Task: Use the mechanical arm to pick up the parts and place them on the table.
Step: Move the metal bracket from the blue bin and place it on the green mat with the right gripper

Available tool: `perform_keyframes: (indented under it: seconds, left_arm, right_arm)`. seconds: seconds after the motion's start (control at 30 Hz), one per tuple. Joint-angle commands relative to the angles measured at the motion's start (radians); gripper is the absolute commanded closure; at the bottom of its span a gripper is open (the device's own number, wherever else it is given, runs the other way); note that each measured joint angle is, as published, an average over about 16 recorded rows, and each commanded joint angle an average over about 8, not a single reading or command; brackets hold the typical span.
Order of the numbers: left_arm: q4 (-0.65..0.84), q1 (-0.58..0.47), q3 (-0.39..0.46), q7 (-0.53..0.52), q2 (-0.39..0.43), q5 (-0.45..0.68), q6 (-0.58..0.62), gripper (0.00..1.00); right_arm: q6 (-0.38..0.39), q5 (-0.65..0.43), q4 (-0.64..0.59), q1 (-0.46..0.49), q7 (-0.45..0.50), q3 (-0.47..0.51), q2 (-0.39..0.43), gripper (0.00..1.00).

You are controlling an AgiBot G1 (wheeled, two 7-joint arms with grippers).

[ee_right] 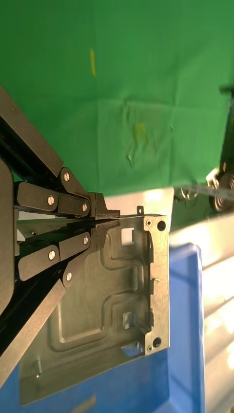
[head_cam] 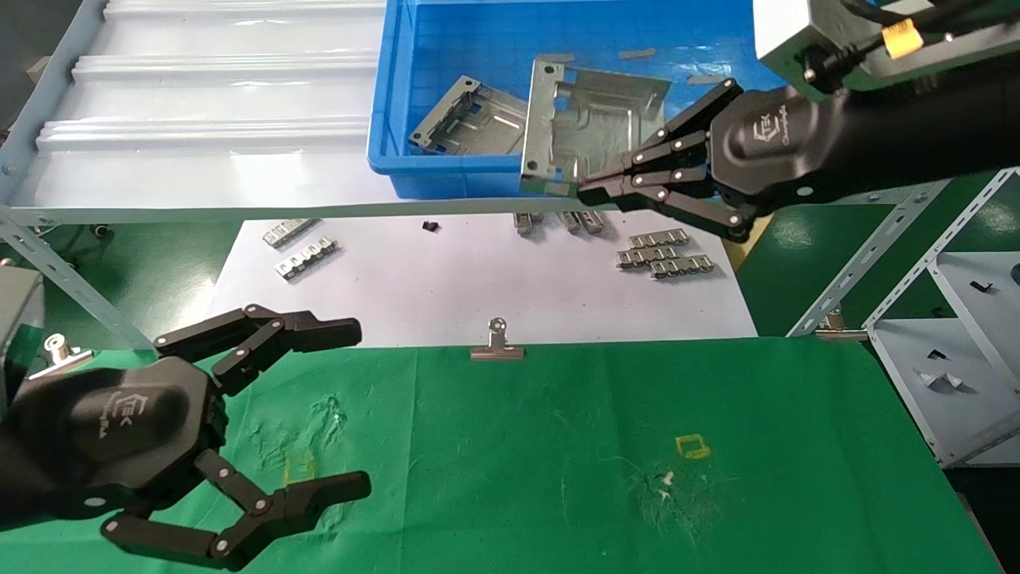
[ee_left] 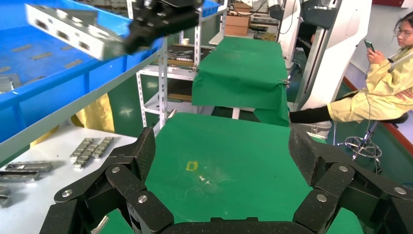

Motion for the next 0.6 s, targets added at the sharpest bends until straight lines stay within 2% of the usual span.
perform_keyframes:
  seconds: [0.03,0.17,0.3,0.43,0.6]
  left_arm:
    - [0.0,0.0,0.0,0.0,0.0,0.0,0.0,0.0]
    - [0.0,0.0,0.0,0.0,0.0,0.0,0.0,0.0]
    - [0.0,0.0,0.0,0.0,0.0,0.0,0.0,0.0]
    - [0.0,0.0,0.0,0.0,0.0,0.0,0.0,0.0]
    - [0.0,0.0,0.0,0.0,0.0,0.0,0.0,0.0]
  right_arm:
    - [-0.001,0.043,0.083,-0.018,0.011,-0.029,0.039,1.0]
    - [0.002,0.111,0.215,-0.044,0.022,-0.128,0.099,1.0]
    - [0.005,0.125,0.287,-0.063,0.006,-0.242,0.131,1.0]
    - [0.008,0.103,0.292,-0.073,-0.024,-0.355,0.135,1.0]
    - [0.013,0.071,0.238,-0.09,-0.065,-0.48,0.112,1.0]
